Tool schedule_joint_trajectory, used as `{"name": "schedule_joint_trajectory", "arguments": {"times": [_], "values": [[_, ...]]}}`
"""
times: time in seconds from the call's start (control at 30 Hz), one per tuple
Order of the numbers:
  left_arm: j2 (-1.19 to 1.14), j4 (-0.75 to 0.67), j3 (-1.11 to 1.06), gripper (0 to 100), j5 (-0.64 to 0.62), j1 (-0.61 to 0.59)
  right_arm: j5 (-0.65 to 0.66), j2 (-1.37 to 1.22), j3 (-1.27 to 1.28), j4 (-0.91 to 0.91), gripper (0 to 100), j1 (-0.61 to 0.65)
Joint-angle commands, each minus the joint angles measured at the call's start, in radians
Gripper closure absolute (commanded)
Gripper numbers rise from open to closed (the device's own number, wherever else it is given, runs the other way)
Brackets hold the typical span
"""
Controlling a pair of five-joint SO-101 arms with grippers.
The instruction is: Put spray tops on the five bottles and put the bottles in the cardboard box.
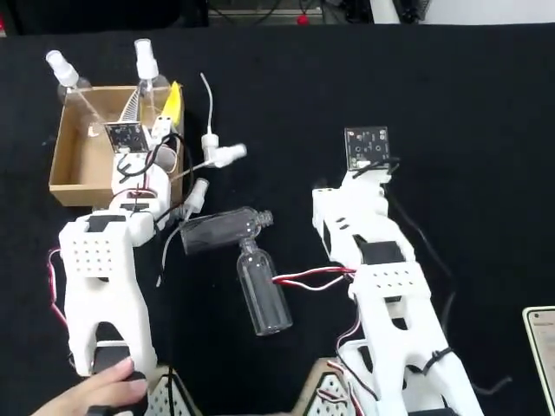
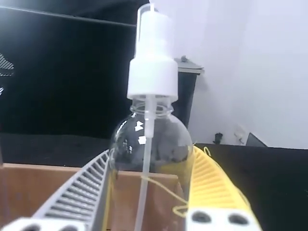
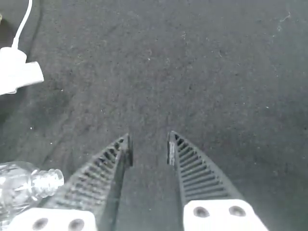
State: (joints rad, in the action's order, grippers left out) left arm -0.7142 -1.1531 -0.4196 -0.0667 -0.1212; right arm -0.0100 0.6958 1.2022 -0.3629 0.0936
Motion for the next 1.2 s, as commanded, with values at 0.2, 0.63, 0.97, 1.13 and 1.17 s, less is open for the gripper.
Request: {"name": "schedule_joint_trajectory", "arguments": {"times": [0.2,0.63,0.97,1.13,1.17], "values": [[0.009,-0.021,0.041,90,0.003,0.01,0.002,-0.002,-0.004,0.026,88.4,-0.02],[0.011,0.061,0.033,77,0.002,0.012,0.003,-0.002,-0.004,0.026,88.4,-0.02],[0.02,0.091,0.035,78,0.003,0.012,0.005,-0.002,-0.004,0.028,88.4,-0.021],[0.021,0.091,0.038,78,0.005,0.008,0.005,-0.002,-0.004,0.028,88.4,-0.021],[0.021,0.091,0.039,78,0.006,0.01,0.005,-0.002,-0.004,0.028,88.4,-0.021]]}}
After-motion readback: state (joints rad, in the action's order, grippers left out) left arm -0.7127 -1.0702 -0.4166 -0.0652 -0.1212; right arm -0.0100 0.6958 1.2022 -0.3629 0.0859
